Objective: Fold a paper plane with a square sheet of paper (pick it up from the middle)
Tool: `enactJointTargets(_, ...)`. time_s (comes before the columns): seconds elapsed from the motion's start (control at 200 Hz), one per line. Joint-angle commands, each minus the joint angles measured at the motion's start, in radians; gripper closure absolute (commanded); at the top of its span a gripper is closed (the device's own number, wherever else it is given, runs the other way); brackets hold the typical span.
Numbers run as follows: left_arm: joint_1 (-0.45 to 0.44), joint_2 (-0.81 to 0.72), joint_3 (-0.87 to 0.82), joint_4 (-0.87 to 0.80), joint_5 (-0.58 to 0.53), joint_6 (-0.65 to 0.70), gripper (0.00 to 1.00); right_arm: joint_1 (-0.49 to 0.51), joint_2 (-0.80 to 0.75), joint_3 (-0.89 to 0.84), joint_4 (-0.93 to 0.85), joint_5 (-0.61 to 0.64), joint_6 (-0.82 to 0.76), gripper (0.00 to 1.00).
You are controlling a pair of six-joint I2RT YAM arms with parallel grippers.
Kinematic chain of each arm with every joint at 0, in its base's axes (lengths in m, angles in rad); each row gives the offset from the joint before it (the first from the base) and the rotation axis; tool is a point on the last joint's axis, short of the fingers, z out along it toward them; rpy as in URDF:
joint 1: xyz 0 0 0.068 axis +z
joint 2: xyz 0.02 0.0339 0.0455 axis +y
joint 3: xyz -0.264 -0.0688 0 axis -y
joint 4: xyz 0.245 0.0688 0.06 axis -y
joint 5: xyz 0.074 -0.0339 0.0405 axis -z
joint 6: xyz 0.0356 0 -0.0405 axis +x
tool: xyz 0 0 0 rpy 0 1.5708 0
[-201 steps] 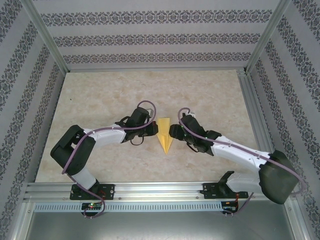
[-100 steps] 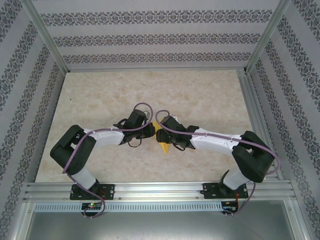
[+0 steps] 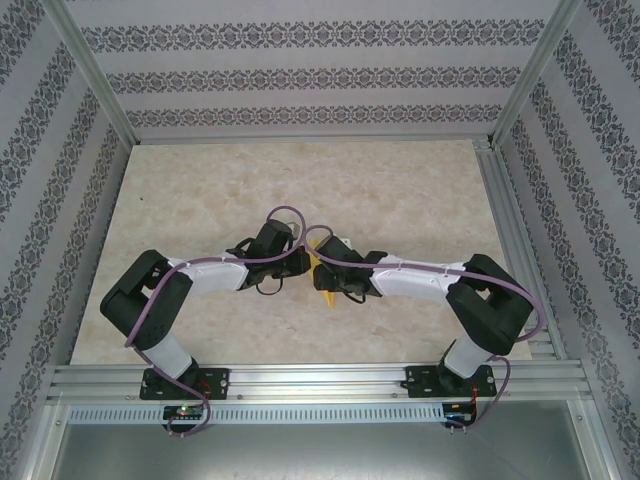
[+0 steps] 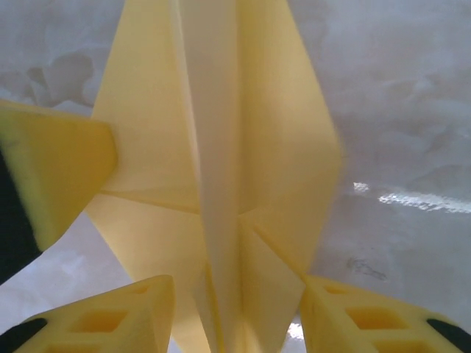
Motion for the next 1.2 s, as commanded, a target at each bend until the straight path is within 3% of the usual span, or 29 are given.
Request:
enactJointTargets(0.0, 0.011, -0.011, -0.009, 0.044, 0.013, -0.015, 1.0, 0.016, 0.013, 0.028, 0.009, -0.009, -0.01, 0.57)
enactJointTargets(0.39, 0.011, -0.014, -0.018, 0.047, 0.01, -0.019, 1.0, 0.019, 0.034, 0.024, -0.008, 0.019, 0.015, 0.61)
enactJointTargets(0.584, 0.011, -0.017, -0.02, 0.035, 0.002, -0.024, 1.0, 0.019, 0.05, 0.041, -0.018, 0.056, 0.05, 0.72)
enactJointTargets(0.769, 0.013, -0.038, -0.018, -0.016, -0.041, -0.028, 0.87, 0.024, 0.054, 0.05, -0.047, 0.105, 0.083, 0.79)
enactJointTargets(1.194, 0.014, -0.026, -0.021, -0.056, -0.048, -0.007, 0.83, 0.032, 0.081, 0.076, -0.055, 0.096, 0.084, 0.76)
